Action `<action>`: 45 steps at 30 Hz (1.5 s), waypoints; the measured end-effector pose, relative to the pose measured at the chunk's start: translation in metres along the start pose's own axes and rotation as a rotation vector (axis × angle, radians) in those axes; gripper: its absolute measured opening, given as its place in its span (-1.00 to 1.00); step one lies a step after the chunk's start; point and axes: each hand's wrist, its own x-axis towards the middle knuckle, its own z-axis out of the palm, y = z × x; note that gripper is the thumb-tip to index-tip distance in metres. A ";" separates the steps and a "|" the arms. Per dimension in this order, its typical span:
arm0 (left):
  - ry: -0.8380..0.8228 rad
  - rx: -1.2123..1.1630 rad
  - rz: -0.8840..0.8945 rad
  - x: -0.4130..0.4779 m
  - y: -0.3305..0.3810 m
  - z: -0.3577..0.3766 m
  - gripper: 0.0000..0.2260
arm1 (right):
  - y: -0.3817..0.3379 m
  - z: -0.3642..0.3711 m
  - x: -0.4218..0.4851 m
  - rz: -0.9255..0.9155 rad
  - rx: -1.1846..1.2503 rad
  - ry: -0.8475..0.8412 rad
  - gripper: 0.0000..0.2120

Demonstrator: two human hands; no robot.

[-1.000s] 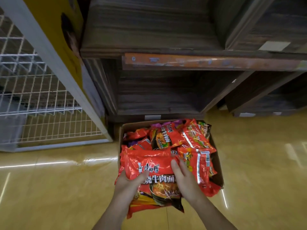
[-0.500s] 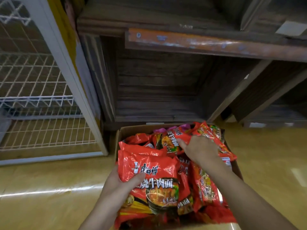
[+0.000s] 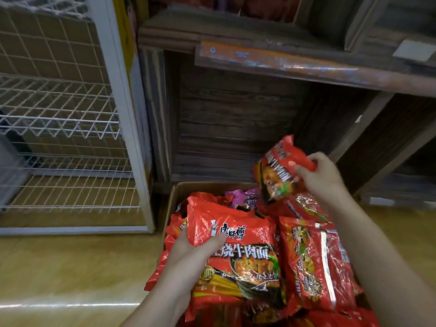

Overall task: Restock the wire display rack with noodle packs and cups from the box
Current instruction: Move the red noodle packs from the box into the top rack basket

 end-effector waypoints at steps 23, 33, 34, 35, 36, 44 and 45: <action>0.075 -0.240 0.257 -0.001 0.005 0.023 -0.70 | 0.020 0.006 -0.083 0.081 0.136 -0.480 -0.73; 0.046 -0.302 0.254 -0.004 0.011 0.020 -0.60 | 0.032 0.004 -0.100 0.227 0.474 -0.498 -0.68; 0.072 -0.307 0.220 -0.003 0.012 0.018 -0.63 | 0.034 -0.001 -0.099 0.208 0.499 -0.460 -0.65; 0.108 -0.309 0.188 -0.002 0.011 0.015 -0.67 | 0.036 -0.006 -0.098 0.199 0.538 -0.419 -0.64; 0.134 -0.317 0.168 -0.002 0.011 0.013 -0.71 | 0.038 -0.011 -0.095 0.199 0.583 -0.375 -0.65; 0.076 -0.198 0.164 -0.017 0.011 0.029 -0.53 | 0.028 0.009 -0.097 0.276 0.520 -0.363 -0.85; 0.033 -0.204 0.167 -0.019 0.014 0.032 -0.43 | 0.026 0.015 -0.100 0.277 0.510 -0.336 -0.84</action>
